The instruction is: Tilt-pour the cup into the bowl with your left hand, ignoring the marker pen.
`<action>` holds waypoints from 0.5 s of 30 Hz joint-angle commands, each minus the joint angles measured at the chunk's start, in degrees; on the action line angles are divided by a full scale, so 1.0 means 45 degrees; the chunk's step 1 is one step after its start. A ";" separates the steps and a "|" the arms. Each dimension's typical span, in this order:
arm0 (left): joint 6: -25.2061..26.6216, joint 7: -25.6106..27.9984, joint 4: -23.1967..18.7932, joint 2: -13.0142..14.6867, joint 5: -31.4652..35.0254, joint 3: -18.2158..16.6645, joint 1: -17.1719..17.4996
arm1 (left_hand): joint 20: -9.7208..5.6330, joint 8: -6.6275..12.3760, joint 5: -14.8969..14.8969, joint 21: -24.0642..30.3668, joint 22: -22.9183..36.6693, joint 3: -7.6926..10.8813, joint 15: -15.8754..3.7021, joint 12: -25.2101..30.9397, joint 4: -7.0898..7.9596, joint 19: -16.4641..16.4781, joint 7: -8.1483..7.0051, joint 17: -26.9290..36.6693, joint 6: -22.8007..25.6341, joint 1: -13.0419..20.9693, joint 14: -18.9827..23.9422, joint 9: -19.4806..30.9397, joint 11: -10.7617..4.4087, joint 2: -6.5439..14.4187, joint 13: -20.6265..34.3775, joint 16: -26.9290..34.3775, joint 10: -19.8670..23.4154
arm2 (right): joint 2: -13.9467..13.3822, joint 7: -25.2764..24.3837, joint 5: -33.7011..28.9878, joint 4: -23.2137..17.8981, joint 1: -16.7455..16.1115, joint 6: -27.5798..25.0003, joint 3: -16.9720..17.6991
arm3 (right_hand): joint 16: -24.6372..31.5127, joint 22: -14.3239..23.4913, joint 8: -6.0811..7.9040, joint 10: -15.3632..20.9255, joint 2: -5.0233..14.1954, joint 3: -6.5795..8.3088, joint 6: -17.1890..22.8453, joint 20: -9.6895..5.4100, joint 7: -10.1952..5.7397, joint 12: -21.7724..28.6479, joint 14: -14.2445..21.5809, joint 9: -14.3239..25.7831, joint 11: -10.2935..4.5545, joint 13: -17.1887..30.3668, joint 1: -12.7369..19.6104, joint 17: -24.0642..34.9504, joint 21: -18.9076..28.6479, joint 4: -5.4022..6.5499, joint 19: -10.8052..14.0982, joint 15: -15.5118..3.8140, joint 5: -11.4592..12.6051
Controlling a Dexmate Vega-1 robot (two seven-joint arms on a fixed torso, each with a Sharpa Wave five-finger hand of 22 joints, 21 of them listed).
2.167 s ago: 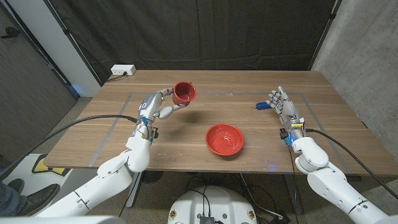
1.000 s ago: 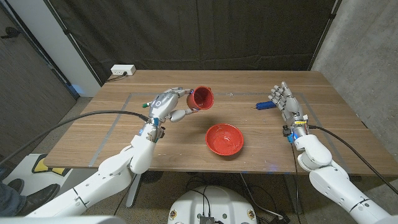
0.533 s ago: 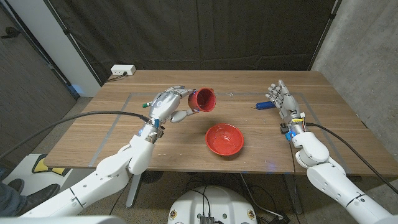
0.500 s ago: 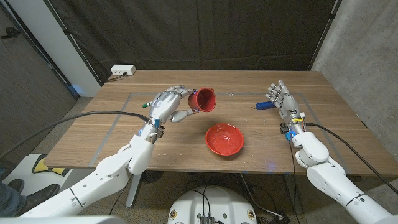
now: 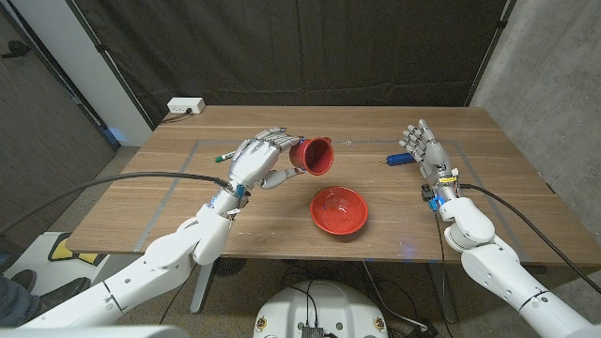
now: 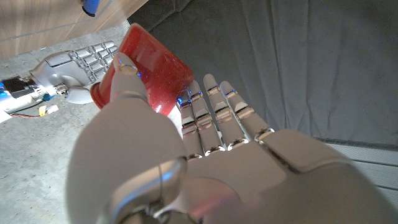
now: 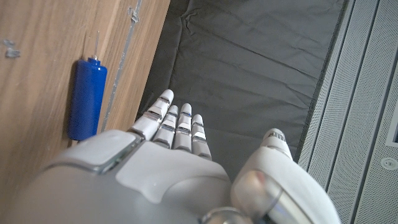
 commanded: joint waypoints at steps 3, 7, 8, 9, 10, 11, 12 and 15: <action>0.0036 0.0444 -0.0035 0.0377 0.1041 0.0200 0.0002 | -0.0842 0.0008 0.0066 -0.0034 0.0028 0.2019 -0.1389 0.0047 0.1884 -0.0004 -0.0697 0.0017 0.2085 0.1246 0.0135 0.0086 -0.0653 0.1108 0.0028 0.0043 0.0660 | -0.0084 -0.0073 -0.0111 -0.0237 0.0003 -0.0140 -0.0099 | 0.0046 0.0054 0.0057 0.0123 0.0106 -0.0040 0.0077 -0.0002 0.0031 0.0104 0.0042 0.0041 -0.0013 0.0057 0.0034 0.0038 0.0013 0.0024 0.0057 -0.0052 0.0089; 0.0021 0.0448 -0.0075 0.0547 0.1271 0.0226 -0.0025 | -0.0891 0.0025 0.0062 -0.0043 0.0027 0.2038 -0.1421 0.0048 0.1869 0.0011 -0.0742 0.0011 0.2171 0.1269 0.0172 0.0087 -0.0670 0.1088 0.0026 0.0041 0.0691 | -0.0101 -0.0075 -0.0109 -0.0296 -0.0006 -0.0216 -0.0143 | 0.0046 0.0054 0.0055 0.0122 0.0107 -0.0042 0.0072 0.0003 0.0014 0.0103 0.0043 0.0041 0.0001 0.0057 0.0032 0.0039 0.0013 0.0025 0.0057 -0.0060 0.0088; 0.0028 0.0419 -0.0081 0.0582 0.1316 0.0237 -0.0031 | -0.0907 0.0019 0.0060 -0.0045 0.0026 0.2040 -0.1437 0.0049 0.1864 0.0017 -0.0742 0.0009 0.2166 0.1274 0.0182 0.0087 -0.0709 0.1078 0.0025 0.0040 0.0701 | -0.0096 -0.0080 -0.0108 -0.0309 -0.0004 -0.0233 -0.0158 | 0.0046 0.0054 0.0057 0.0124 0.0107 -0.0043 0.0078 0.0006 0.0010 0.0104 0.0041 0.0041 -0.0005 0.0057 0.0032 0.0039 0.0013 0.0026 0.0057 -0.0050 0.0088; 0.0062 0.0411 -0.0074 0.0604 0.1392 0.0254 -0.0026 | -0.0922 0.0005 0.0058 -0.0054 0.0025 0.2043 -0.1430 0.0050 0.1861 0.0007 -0.0759 0.0008 0.2145 0.1278 0.0179 0.0087 -0.0732 0.1069 0.0025 0.0034 0.0712 | -0.0093 -0.0093 -0.0117 -0.0322 -0.0006 -0.0243 -0.0168 | 0.0047 0.0054 0.0058 0.0121 0.0107 -0.0044 0.0080 0.0002 0.0015 0.0102 0.0044 0.0041 0.0003 0.0057 0.0031 0.0039 0.0012 0.0026 0.0056 -0.0047 0.0088; 0.0120 0.0429 -0.0059 0.0616 0.1509 0.0279 -0.0023 | -0.0918 -0.0002 0.0057 -0.0060 0.0025 0.2044 -0.1422 0.0038 0.1859 -0.0001 -0.0756 0.0007 0.2135 0.1279 0.0173 0.0087 -0.0717 0.1063 0.0024 0.0029 0.0689 | -0.0099 -0.0121 -0.0137 -0.0347 -0.0012 -0.0274 -0.0177 | 0.0049 0.0054 0.0056 0.0123 0.0107 -0.0044 0.0075 0.0004 0.0009 0.0103 0.0050 0.0041 0.0003 0.0057 0.0031 0.0039 0.0014 0.0026 0.0061 -0.0043 0.0088; 0.0189 0.0456 -0.0045 0.0628 0.1635 0.0304 -0.0017 | -0.0926 -0.0003 0.0055 -0.0063 0.0025 0.2047 -0.1434 0.0037 0.1857 0.0004 -0.0763 0.0006 0.2148 0.1281 0.0156 0.0087 -0.0718 0.1055 0.0024 0.0018 0.0696 | -0.0119 -0.0132 -0.0147 -0.0376 -0.0017 -0.0319 -0.0185 | 0.0051 0.0054 0.0057 0.0121 0.0108 -0.0045 0.0078 0.0006 0.0009 0.0102 0.0055 0.0041 0.0003 0.0057 0.0030 0.0039 0.0012 0.0027 0.0054 -0.0044 0.0088; 0.0248 0.0485 -0.0035 0.0650 0.1755 0.0327 -0.0014 | -0.0924 -0.0013 0.0053 -0.0069 0.0024 0.2048 -0.1429 0.0032 0.1856 -0.0003 -0.0758 0.0006 0.2134 0.1281 0.0147 0.0087 -0.0713 0.1048 0.0024 0.0012 0.0689 | -0.0136 -0.0132 -0.0135 -0.0405 -0.0023 -0.0364 -0.0192 | 0.0052 0.0054 0.0060 0.0126 0.0108 -0.0045 0.0086 0.0010 0.0007 0.0104 0.0058 0.0041 0.0003 0.0057 0.0029 0.0040 0.0013 0.0027 0.0058 -0.0047 0.0088; 0.0395 0.0602 -0.0009 0.0720 0.2050 0.0377 -0.0018 | -0.0921 -0.0036 0.0049 -0.0091 0.0023 0.2054 -0.1447 0.0009 0.1853 -0.0022 -0.0771 0.0005 0.2117 0.1282 0.0130 0.0086 -0.0745 0.1025 0.0023 -0.0002 0.0653 | -0.0192 -0.0131 -0.0130 -0.0462 -0.0020 -0.0511 -0.0233 | 0.0053 0.0054 0.0059 0.0120 0.0111 -0.0047 0.0085 0.0008 0.0009 0.0101 0.0058 0.0041 -0.0006 0.0057 0.0026 0.0040 0.0011 0.0029 0.0053 -0.0047 0.0087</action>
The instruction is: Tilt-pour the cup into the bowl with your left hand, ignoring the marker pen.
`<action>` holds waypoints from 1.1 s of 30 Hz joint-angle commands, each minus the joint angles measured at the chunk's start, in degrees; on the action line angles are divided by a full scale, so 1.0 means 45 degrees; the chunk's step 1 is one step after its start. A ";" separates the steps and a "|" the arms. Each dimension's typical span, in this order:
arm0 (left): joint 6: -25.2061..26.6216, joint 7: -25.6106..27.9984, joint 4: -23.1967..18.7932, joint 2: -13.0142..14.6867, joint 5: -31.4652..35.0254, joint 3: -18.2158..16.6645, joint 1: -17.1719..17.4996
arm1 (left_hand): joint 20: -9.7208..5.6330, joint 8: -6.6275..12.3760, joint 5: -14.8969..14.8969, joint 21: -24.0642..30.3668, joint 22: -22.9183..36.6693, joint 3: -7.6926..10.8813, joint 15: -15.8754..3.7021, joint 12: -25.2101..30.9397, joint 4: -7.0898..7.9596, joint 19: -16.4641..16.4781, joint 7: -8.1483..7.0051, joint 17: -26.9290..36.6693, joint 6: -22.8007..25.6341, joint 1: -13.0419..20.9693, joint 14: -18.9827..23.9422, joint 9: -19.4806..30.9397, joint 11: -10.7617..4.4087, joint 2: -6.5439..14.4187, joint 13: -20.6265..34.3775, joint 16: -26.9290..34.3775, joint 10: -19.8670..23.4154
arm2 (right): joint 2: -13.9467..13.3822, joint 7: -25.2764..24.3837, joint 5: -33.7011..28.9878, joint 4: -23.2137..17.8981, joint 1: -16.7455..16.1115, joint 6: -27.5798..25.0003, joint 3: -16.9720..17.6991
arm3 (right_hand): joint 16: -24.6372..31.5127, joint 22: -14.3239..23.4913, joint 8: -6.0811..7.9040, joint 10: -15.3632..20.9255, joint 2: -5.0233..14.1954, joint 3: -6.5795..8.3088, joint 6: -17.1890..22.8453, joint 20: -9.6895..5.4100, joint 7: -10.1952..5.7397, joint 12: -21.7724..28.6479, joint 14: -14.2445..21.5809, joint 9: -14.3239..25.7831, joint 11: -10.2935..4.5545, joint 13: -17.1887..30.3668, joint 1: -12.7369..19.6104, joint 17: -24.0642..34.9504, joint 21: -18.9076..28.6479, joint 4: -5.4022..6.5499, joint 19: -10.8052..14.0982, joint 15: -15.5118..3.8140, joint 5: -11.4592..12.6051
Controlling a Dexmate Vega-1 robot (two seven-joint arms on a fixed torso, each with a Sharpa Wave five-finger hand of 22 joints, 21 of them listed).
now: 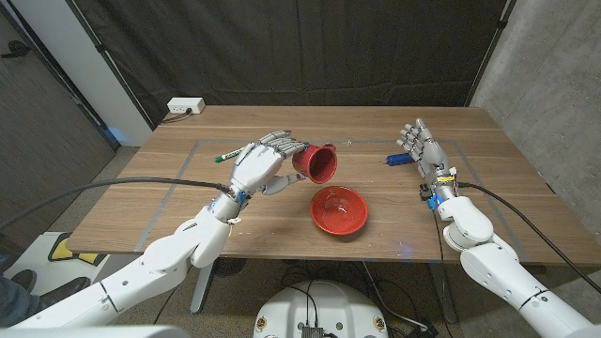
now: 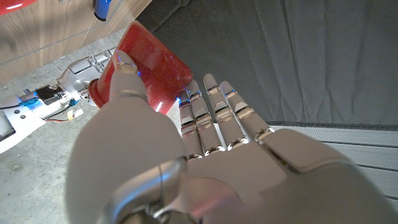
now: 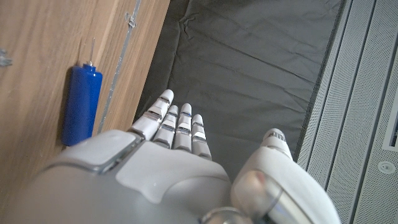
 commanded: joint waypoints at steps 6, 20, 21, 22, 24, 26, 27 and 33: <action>0.0744 0.0494 0.0060 0.0415 0.1731 0.0336 -0.0122 | -0.0940 0.0047 0.0027 -0.0061 0.0023 0.2005 -0.1435 0.0059 0.1905 -0.0027 -0.0607 0.0004 0.1866 0.1179 0.0083 0.0087 -0.0632 0.1097 0.0028 -0.0009 0.0495 | -0.0093 -0.0018 -0.0013 -0.0189 0.0065 -0.0444 -0.0235 | 0.0049 0.0055 0.0057 0.0126 0.0111 -0.0051 0.0083 0.0010 0.0014 0.0102 0.0050 0.0042 0.0011 0.0057 0.0024 0.0041 0.0012 0.0030 0.0054 -0.0048 0.0036; 0.0656 0.0023 0.0188 0.0667 0.3247 0.1096 -0.1081 | -0.1037 -0.0014 0.0017 -0.0131 0.0022 0.2021 -0.1475 0.0037 0.1921 -0.0044 -0.0734 0.0006 0.1880 0.1145 0.0065 0.0086 -0.0709 0.1023 0.0027 -0.0027 0.0503 | 0.0057 -0.0105 0.0073 -0.0006 -0.0208 -0.0032 -0.0140 | 0.0046 0.0055 0.0055 0.0124 0.0118 -0.0052 0.0079 0.0007 0.0024 0.0100 0.0047 0.0042 0.0012 0.0057 0.0033 0.0039 0.0014 0.0025 0.0062 -0.0018 0.0037; 0.0682 -0.0052 0.0156 0.0690 0.3339 0.1127 -0.1126 | -0.1036 -0.0027 0.0017 -0.0139 0.0022 0.2023 -0.1490 0.0028 0.1921 -0.0054 -0.0737 0.0006 0.1858 0.1145 0.0054 0.0086 -0.0721 0.1020 0.0027 -0.0032 0.0485 | 0.0064 -0.0103 0.0078 0.0005 -0.0220 -0.0005 -0.0132 | 0.0047 0.0055 0.0054 0.0122 0.0119 -0.0052 0.0076 0.0012 0.0021 0.0099 0.0050 0.0042 0.0005 0.0057 0.0034 0.0039 0.0014 0.0025 0.0060 -0.0018 0.0037; 0.0700 -0.0184 0.0103 0.0717 0.3394 0.1152 -0.1162 | -0.1044 -0.0026 0.0017 -0.0143 0.0022 0.2025 -0.1523 0.0027 0.1923 -0.0057 -0.0736 0.0006 0.1868 0.1143 0.0044 0.0086 -0.0708 0.1019 0.0027 -0.0036 0.0483 | 0.0070 -0.0090 0.0082 0.0020 -0.0225 0.0027 -0.0128 | 0.0047 0.0055 0.0053 0.0122 0.0119 -0.0052 0.0074 0.0011 0.0022 0.0099 0.0051 0.0042 0.0005 0.0057 0.0034 0.0039 0.0014 0.0025 0.0061 -0.0017 0.0037; 0.0758 -0.0428 0.0000 0.0743 0.3553 0.1213 -0.1229 | -0.1030 -0.0037 0.0020 -0.0159 0.0022 0.2031 -0.1508 0.0013 0.1937 -0.0077 -0.0709 0.0010 0.1861 0.1130 0.0024 0.0086 -0.0695 0.1030 0.0028 -0.0040 0.0447 | 0.0081 -0.0100 0.0048 0.0049 -0.0224 0.0070 -0.0124 | 0.0048 0.0055 0.0052 0.0127 0.0120 -0.0053 0.0073 0.0005 0.0022 0.0101 0.0054 0.0042 -0.0001 0.0057 0.0035 0.0039 0.0015 0.0025 0.0064 -0.0026 0.0037; 0.0820 -0.0617 -0.0095 0.0777 0.3862 0.1300 -0.1321 | -0.1062 -0.0027 0.0020 -0.0160 0.0023 0.2033 -0.1534 0.0024 0.1946 -0.0065 -0.0733 0.0010 0.1903 0.1119 0.0046 0.0086 -0.0712 0.1031 0.0028 -0.0031 0.0476 | 0.0110 -0.0082 0.0030 0.0107 -0.0215 0.0159 -0.0121 | 0.0048 0.0055 0.0054 0.0123 0.0119 -0.0054 0.0078 0.0014 0.0031 0.0099 0.0053 0.0042 -0.0012 0.0057 0.0035 0.0039 0.0014 0.0024 0.0060 -0.0023 0.0037; 0.0822 -0.0721 -0.0145 0.0807 0.4005 0.1343 -0.1373 | -0.1076 -0.0040 0.0020 -0.0173 0.0023 0.2036 -0.1524 0.0023 0.1954 -0.0085 -0.0703 0.0011 0.1883 0.1110 0.0025 0.0086 -0.0706 0.1035 0.0028 -0.0038 0.0473 | 0.0145 -0.0053 0.0043 0.0161 -0.0204 0.0231 -0.0123 | 0.0047 0.0055 0.0052 0.0131 0.0119 -0.0055 0.0073 0.0008 0.0025 0.0102 0.0051 0.0042 -0.0016 0.0057 0.0035 0.0039 0.0015 0.0024 0.0064 -0.0021 0.0037; 0.0778 -0.1060 -0.0253 0.0831 0.4574 0.1582 -0.1661 | -0.1112 -0.0049 0.0020 -0.0207 0.0022 0.2045 -0.1549 0.0027 0.1979 -0.0121 -0.0739 0.0012 0.1910 0.1083 0.0015 0.0085 -0.0746 0.1034 0.0027 -0.0038 0.0495 | 0.0283 0.0172 0.0130 0.0464 -0.0123 0.0541 -0.0180 | 0.0046 0.0055 0.0053 0.0127 0.0120 -0.0056 0.0076 0.0018 0.0027 0.0100 0.0048 0.0042 -0.0016 0.0057 0.0036 0.0039 0.0015 0.0024 0.0064 -0.0021 0.0036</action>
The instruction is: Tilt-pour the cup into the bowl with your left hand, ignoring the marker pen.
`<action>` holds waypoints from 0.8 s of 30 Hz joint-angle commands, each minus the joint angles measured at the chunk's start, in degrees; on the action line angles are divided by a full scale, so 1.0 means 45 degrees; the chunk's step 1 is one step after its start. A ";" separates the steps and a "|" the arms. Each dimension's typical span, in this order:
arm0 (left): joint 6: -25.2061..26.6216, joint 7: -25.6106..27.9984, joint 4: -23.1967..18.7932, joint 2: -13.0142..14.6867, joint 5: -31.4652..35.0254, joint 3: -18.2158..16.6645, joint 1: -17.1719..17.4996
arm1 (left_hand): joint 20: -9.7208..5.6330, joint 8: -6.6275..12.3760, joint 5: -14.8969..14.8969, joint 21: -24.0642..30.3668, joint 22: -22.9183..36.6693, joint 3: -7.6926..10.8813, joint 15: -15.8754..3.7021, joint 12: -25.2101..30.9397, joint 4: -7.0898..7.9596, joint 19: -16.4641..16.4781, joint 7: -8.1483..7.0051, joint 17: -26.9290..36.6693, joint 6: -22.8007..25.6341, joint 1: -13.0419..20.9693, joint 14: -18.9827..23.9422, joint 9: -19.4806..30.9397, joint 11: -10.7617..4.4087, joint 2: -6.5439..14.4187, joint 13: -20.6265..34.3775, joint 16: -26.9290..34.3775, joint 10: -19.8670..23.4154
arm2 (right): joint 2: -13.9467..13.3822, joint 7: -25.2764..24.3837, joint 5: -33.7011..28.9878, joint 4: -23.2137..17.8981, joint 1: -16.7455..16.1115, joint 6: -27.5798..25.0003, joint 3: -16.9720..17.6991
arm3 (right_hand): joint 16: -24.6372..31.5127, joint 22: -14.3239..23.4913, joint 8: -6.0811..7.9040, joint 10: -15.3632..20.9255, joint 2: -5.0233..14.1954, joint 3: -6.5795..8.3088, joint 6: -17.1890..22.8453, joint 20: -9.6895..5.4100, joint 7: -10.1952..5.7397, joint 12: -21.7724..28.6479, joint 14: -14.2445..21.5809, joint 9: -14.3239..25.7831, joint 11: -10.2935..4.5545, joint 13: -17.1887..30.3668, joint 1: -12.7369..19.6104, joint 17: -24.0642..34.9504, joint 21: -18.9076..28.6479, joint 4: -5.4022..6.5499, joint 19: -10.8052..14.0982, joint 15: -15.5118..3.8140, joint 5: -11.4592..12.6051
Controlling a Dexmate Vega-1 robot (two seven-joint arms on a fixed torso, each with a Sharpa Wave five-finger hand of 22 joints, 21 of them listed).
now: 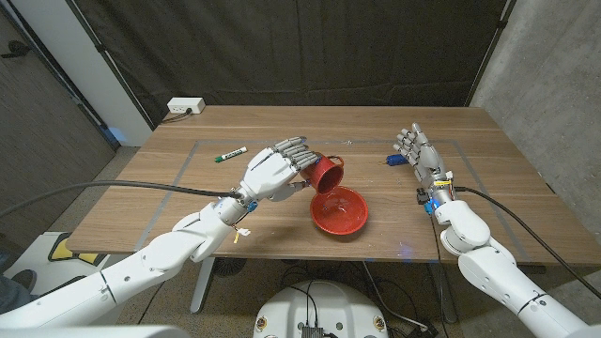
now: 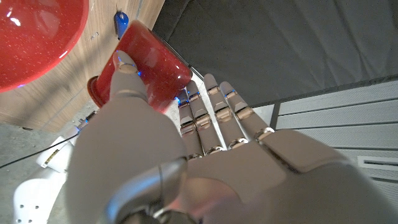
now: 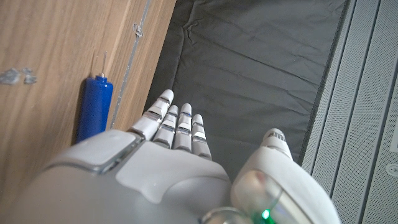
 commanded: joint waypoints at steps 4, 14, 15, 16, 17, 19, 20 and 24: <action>0.0105 -0.0734 -0.0237 0.0051 0.1445 0.0577 -0.0697 | -0.1188 0.0062 0.0063 -0.0022 0.0021 0.2052 -0.1557 0.0028 0.1982 -0.0052 -0.0674 0.0011 0.1812 0.1072 0.0010 0.0084 -0.0594 0.1023 0.0022 -0.0039 0.0577 | 0.0186 0.0315 0.0168 0.0441 0.0017 0.0532 -0.0001 | 0.0046 0.0055 0.0051 0.0125 0.0125 -0.0056 0.0071 0.0018 0.0019 0.0098 0.0049 0.0042 -0.0016 0.0057 0.0038 0.0039 0.0015 0.0023 0.0065 -0.0024 0.0036; 0.0151 -0.0744 -0.0321 0.0004 0.1956 0.0792 -0.0986 | -0.1226 0.0056 0.0060 -0.0056 0.0021 0.2047 -0.1577 0.0028 0.2019 -0.0064 -0.0728 0.0010 0.1869 0.1015 0.0018 0.0084 -0.0667 0.0984 0.0021 -0.0033 0.0595 | 0.0122 0.0396 0.0276 0.0450 -0.0112 0.0656 0.0117 | 0.0052 0.0055 0.0052 0.0133 0.0125 -0.0062 0.0075 0.0018 0.0024 0.0100 0.0066 0.0042 0.0015 0.0057 0.0039 0.0039 0.0015 0.0022 0.0066 -0.0028 0.0035; 0.0152 -0.0765 -0.0337 -0.0001 0.1970 0.0801 -0.1005 | -0.1227 0.0054 0.0059 -0.0060 0.0021 0.2046 -0.1576 0.0029 0.2024 -0.0066 -0.0727 0.0010 0.1873 0.1007 0.0025 0.0084 -0.0682 0.0979 0.0020 -0.0030 0.0602 | 0.0116 0.0405 0.0287 0.0458 -0.0130 0.0669 0.0129 | 0.0053 0.0055 0.0052 0.0136 0.0125 -0.0062 0.0075 0.0018 0.0023 0.0101 0.0069 0.0042 0.0019 0.0057 0.0039 0.0039 0.0015 0.0022 0.0066 -0.0025 0.0035; 0.0144 -0.0795 -0.0350 -0.0011 0.1975 0.0815 -0.1026 | -0.1218 0.0038 0.0060 -0.0067 0.0021 0.2048 -0.1564 0.0023 0.2032 -0.0074 -0.0704 0.0011 0.1842 0.0998 0.0011 0.0083 -0.0634 0.0982 0.0020 -0.0035 0.0589 | 0.0112 0.0418 0.0308 0.0465 -0.0148 0.0680 0.0142 | 0.0050 0.0055 0.0054 0.0133 0.0125 -0.0063 0.0080 0.0020 0.0030 0.0100 0.0062 0.0042 0.0016 0.0057 0.0039 0.0039 0.0015 0.0022 0.0067 -0.0020 0.0035; 0.0151 -0.0833 -0.0359 -0.0030 0.1997 0.0832 -0.1044 | -0.1226 0.0041 0.0060 -0.0067 0.0021 0.2048 -0.1581 0.0028 0.2035 -0.0069 -0.0713 0.0011 0.1857 0.0994 0.0017 0.0083 -0.0657 0.0978 0.0020 -0.0033 0.0605 | 0.0114 0.0431 0.0326 0.0483 -0.0164 0.0705 0.0154 | 0.0050 0.0055 0.0052 0.0136 0.0125 -0.0063 0.0077 0.0019 0.0025 0.0101 0.0061 0.0042 0.0013 0.0057 0.0039 0.0039 0.0015 0.0022 0.0067 -0.0019 0.0035; 0.0178 -0.0931 -0.0370 -0.0073 0.2086 0.0878 -0.1081 | -0.1224 0.0044 0.0059 -0.0075 0.0021 0.2046 -0.1580 0.0013 0.2042 -0.0078 -0.0711 0.0010 0.1876 0.0983 0.0009 0.0083 -0.0669 0.0971 0.0019 -0.0036 0.0571 | 0.0111 0.0461 0.0369 0.0514 -0.0199 0.0735 0.0179 | 0.0049 0.0055 0.0055 0.0125 0.0126 -0.0064 0.0082 0.0020 0.0028 0.0096 0.0059 0.0042 0.0013 0.0057 0.0039 0.0039 0.0015 0.0022 0.0068 -0.0018 0.0035; 0.0208 -0.0950 -0.0354 -0.0107 0.2166 0.0910 -0.1105 | -0.1227 0.0042 0.0059 -0.0079 0.0021 0.2045 -0.1592 0.0002 0.2045 -0.0081 -0.0705 0.0010 0.1877 0.0979 0.0009 0.0083 -0.0675 0.0968 0.0019 -0.0036 0.0544 | 0.0103 0.0477 0.0396 0.0528 -0.0215 0.0735 0.0192 | 0.0051 0.0055 0.0055 0.0128 0.0126 -0.0064 0.0084 0.0019 0.0028 0.0097 0.0063 0.0042 0.0019 0.0057 0.0039 0.0039 0.0015 0.0022 0.0068 -0.0018 0.0035; 0.0234 -0.0988 -0.0295 -0.0212 0.2232 0.1006 -0.1181 | -0.1241 0.0014 0.0056 -0.0093 0.0020 0.2029 -0.1568 0.0003 0.2055 -0.0086 -0.0753 0.0008 0.1842 0.0948 -0.0015 0.0080 -0.0677 0.0919 0.0019 -0.0044 0.0541 | 0.0074 0.0526 0.0465 0.0584 -0.0255 0.0740 0.0235 | 0.0048 0.0055 0.0051 0.0134 0.0127 -0.0066 0.0075 0.0016 0.0031 0.0099 0.0056 0.0042 0.0012 0.0057 0.0038 0.0039 0.0016 0.0022 0.0070 -0.0021 0.0034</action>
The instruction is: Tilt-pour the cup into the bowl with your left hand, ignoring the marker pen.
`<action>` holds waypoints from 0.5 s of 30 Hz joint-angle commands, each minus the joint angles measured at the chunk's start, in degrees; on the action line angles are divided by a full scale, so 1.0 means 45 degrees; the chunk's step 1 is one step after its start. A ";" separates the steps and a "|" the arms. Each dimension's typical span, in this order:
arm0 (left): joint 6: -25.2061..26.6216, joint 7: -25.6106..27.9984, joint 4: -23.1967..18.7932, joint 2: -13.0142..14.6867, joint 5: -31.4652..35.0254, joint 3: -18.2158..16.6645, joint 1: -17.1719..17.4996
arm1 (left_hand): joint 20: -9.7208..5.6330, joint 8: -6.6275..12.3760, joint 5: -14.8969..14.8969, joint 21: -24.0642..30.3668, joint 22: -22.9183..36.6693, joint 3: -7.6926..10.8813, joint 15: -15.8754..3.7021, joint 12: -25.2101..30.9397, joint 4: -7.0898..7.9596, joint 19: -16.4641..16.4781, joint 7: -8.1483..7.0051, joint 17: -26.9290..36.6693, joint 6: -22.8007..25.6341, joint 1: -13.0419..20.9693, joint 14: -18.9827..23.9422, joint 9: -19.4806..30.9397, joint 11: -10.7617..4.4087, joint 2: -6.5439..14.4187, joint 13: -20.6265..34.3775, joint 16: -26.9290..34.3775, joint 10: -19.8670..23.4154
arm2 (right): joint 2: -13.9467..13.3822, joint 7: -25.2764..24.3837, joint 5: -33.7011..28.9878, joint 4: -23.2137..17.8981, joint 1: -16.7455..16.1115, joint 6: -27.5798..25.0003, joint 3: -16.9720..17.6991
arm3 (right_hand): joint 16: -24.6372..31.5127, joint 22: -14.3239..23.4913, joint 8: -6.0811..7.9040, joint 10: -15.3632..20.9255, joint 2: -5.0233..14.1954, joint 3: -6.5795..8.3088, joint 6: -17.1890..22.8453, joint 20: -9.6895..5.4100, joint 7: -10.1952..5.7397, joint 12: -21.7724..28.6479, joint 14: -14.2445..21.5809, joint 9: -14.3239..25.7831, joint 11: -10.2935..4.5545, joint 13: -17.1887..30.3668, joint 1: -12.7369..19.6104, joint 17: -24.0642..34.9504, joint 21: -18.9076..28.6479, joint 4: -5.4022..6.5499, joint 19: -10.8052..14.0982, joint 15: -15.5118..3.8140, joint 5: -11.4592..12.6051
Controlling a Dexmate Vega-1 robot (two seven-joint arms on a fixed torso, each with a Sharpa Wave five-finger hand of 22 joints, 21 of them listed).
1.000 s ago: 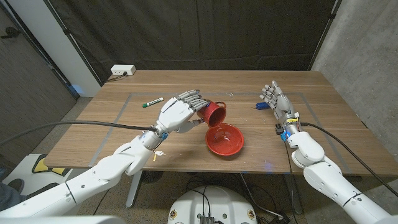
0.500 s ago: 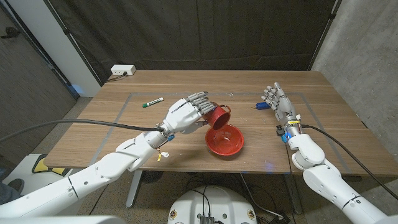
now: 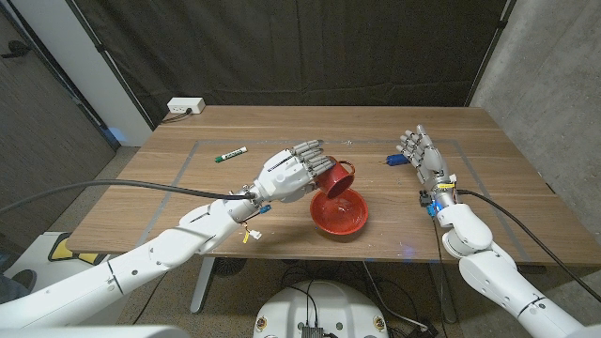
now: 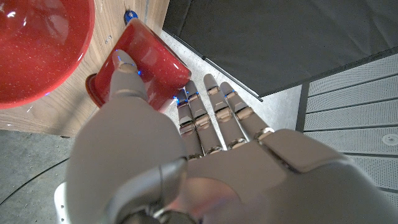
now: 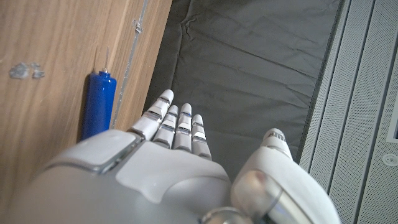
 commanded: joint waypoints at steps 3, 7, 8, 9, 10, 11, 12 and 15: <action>0.0135 -0.0289 0.0016 -0.0236 0.0551 0.0305 -0.0300 | -0.1229 0.0013 0.0063 -0.0035 0.0019 0.2023 -0.1562 0.0002 0.2055 -0.0125 -0.0530 0.0006 0.1591 0.0894 -0.0050 0.0079 -0.0547 0.0939 0.0021 -0.0057 0.0404 | -0.0047 0.0158 0.0220 0.0199 -0.0185 0.0143 0.0168 | 0.0049 0.0055 0.0052 0.0140 0.0129 -0.0067 0.0076 0.0017 0.0029 0.0101 0.0060 0.0042 0.0007 0.0057 0.0039 0.0039 0.0016 0.0022 0.0071 -0.0019 0.0034; 0.0232 -0.0288 0.0050 -0.0273 0.0547 0.0329 -0.0288 | -0.1245 0.0014 0.0064 -0.0042 0.0018 0.2014 -0.1600 0.0009 0.2048 -0.0120 -0.0566 0.0004 0.1617 0.0888 -0.0035 0.0078 -0.0529 0.0893 0.0020 -0.0049 0.0424 | -0.0065 0.0205 0.0244 0.0236 -0.0130 0.0094 0.0158 | 0.0049 0.0055 0.0052 0.0143 0.0130 -0.0068 0.0078 0.0010 0.0025 0.0102 0.0061 0.0042 0.0012 0.0057 0.0040 0.0039 0.0016 0.0022 0.0073 -0.0035 0.0034; 0.0262 -0.0288 0.0063 -0.0288 0.0529 0.0332 -0.0279 | -0.1244 0.0015 0.0065 -0.0046 0.0019 0.2013 -0.1597 0.0009 0.2051 -0.0125 -0.0571 0.0004 0.1624 0.0884 -0.0037 0.0078 -0.0525 0.0888 0.0020 -0.0048 0.0423 | -0.0069 0.0217 0.0251 0.0247 -0.0103 0.0067 0.0147 | 0.0049 0.0055 0.0053 0.0140 0.0129 -0.0069 0.0080 0.0014 0.0019 0.0101 0.0062 0.0042 0.0008 0.0057 0.0039 0.0039 0.0015 0.0022 0.0071 -0.0036 0.0034; 0.0296 -0.0279 0.0074 -0.0300 0.0519 0.0335 -0.0266 | -0.1252 0.0017 0.0066 -0.0049 0.0019 0.2012 -0.1610 0.0010 0.2049 -0.0124 -0.0574 0.0004 0.1638 0.0884 -0.0037 0.0078 -0.0530 0.0880 0.0020 -0.0048 0.0426 | -0.0079 0.0238 0.0254 0.0259 -0.0076 0.0040 0.0135 | 0.0048 0.0055 0.0055 0.0141 0.0129 -0.0069 0.0086 0.0015 0.0028 0.0101 0.0059 0.0042 0.0011 0.0057 0.0039 0.0039 0.0015 0.0022 0.0071 -0.0033 0.0034; 0.0331 -0.0283 0.0080 -0.0307 0.0503 0.0335 -0.0248 | -0.1240 0.0013 0.0067 -0.0054 0.0019 0.2012 -0.1596 0.0011 0.2049 -0.0132 -0.0569 0.0004 0.1631 0.0884 -0.0051 0.0078 -0.0539 0.0876 0.0019 -0.0052 0.0429 | -0.0087 0.0248 0.0257 0.0265 -0.0052 0.0012 0.0125 | 0.0048 0.0055 0.0054 0.0141 0.0129 -0.0071 0.0083 0.0016 0.0016 0.0101 0.0060 0.0042 0.0012 0.0057 0.0038 0.0039 0.0015 0.0022 0.0071 -0.0037 0.0033; 0.0380 -0.0283 0.0082 -0.0319 0.0479 0.0329 -0.0220 | -0.1240 0.0009 0.0068 -0.0055 0.0019 0.2014 -0.1609 0.0009 0.2049 -0.0132 -0.0580 0.0004 0.1626 0.0883 -0.0043 0.0078 -0.0539 0.0875 0.0019 -0.0049 0.0425 | -0.0089 0.0253 0.0258 0.0274 -0.0032 -0.0007 0.0116 | 0.0047 0.0055 0.0055 0.0143 0.0129 -0.0071 0.0087 0.0016 0.0027 0.0101 0.0057 0.0042 0.0011 0.0057 0.0038 0.0039 0.0015 0.0022 0.0071 -0.0036 0.0033; 0.0422 -0.0278 0.0087 -0.0337 0.0420 0.0320 -0.0188 | -0.1243 0.0003 0.0069 -0.0057 0.0019 0.2014 -0.1608 0.0010 0.2049 -0.0133 -0.0588 0.0004 0.1615 0.0883 -0.0038 0.0077 -0.0545 0.0872 0.0019 -0.0046 0.0426 | -0.0087 0.0264 0.0262 0.0285 -0.0015 -0.0009 0.0110 | 0.0048 0.0055 0.0054 0.0141 0.0129 -0.0071 0.0085 0.0016 0.0017 0.0101 0.0059 0.0042 0.0004 0.0057 0.0038 0.0039 0.0015 0.0022 0.0072 -0.0032 0.0033; 0.0531 -0.0329 0.0076 -0.0407 0.0061 0.0252 -0.0055 | -0.1228 0.0000 0.0071 -0.0062 0.0018 0.2004 -0.1605 0.0011 0.2034 -0.0131 -0.0585 0.0001 0.1622 0.0888 -0.0026 0.0078 -0.0596 0.0825 0.0018 -0.0042 0.0431 | -0.0090 0.0254 0.0271 0.0286 0.0020 -0.0063 0.0095 | 0.0047 0.0055 0.0057 0.0140 0.0131 -0.0072 0.0092 0.0018 0.0020 0.0100 0.0056 0.0042 -0.0013 0.0057 0.0038 0.0039 0.0016 0.0022 0.0073 -0.0026 0.0033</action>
